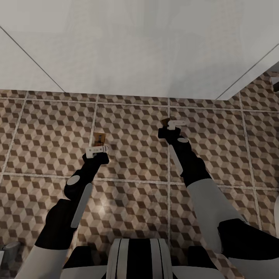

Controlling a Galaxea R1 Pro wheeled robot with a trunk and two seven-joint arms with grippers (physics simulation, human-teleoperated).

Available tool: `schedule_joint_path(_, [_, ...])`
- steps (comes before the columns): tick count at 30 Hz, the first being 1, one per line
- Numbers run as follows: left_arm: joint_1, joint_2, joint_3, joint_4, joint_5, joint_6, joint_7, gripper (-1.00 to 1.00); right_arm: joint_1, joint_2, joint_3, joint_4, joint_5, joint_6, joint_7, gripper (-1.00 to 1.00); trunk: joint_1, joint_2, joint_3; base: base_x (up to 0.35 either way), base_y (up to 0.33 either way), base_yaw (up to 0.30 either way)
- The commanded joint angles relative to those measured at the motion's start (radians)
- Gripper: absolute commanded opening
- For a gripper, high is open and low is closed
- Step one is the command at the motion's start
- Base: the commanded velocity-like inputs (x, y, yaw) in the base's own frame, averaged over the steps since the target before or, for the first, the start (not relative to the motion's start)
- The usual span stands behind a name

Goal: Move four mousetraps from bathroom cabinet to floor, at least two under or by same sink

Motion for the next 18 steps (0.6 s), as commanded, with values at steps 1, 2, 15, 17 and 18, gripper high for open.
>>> schedule_joint_path(1, [0.0, -0.008, -0.002, -0.001, 0.006, 0.006, 0.011, -1.0, 0.0, 0.0, 0.003, -0.001, -0.005, 0.005, -0.005, -1.0, 0.0, 0.0, -0.001, 0.0, 0.0, 0.0])
schedule_joint_path(2, [0.0, -0.01, -0.002, -0.001, 0.006, 0.006, 0.012, -1.0, 0.0, 0.0, 0.003, -0.001, -0.005, 0.005, -0.005, -1.0, 0.0, 0.0, -0.001, 0.0, 0.0, 0.0])
schedule_joint_path(15, [0.002, -0.019, 0.001, -0.001, -0.001, 0.005, 0.133, -1.0, 0.0, 0.0, 0.004, 0.0, -0.005, 0.005, -0.005, -1.0, 0.0, 0.0, -0.001, 0.0, 0.0, 0.0])
schedule_joint_path(17, [0.002, -0.019, 0.001, -0.001, -0.001, 0.003, 0.172, -1.0, 0.0, 0.0, 0.004, 0.0, -0.005, 0.005, -0.005, -1.0, 0.0, 0.0, -0.001, 0.0, 0.0, 0.0])
schedule_joint_path(18, [0.002, -0.018, 0.002, -0.001, -0.001, 0.003, 0.181, -1.0, 0.0, 0.0, 0.004, 0.0, -0.005, 0.005, -0.005, -1.0, 0.0, 0.0, -0.001, 0.0, 0.0, 0.0])
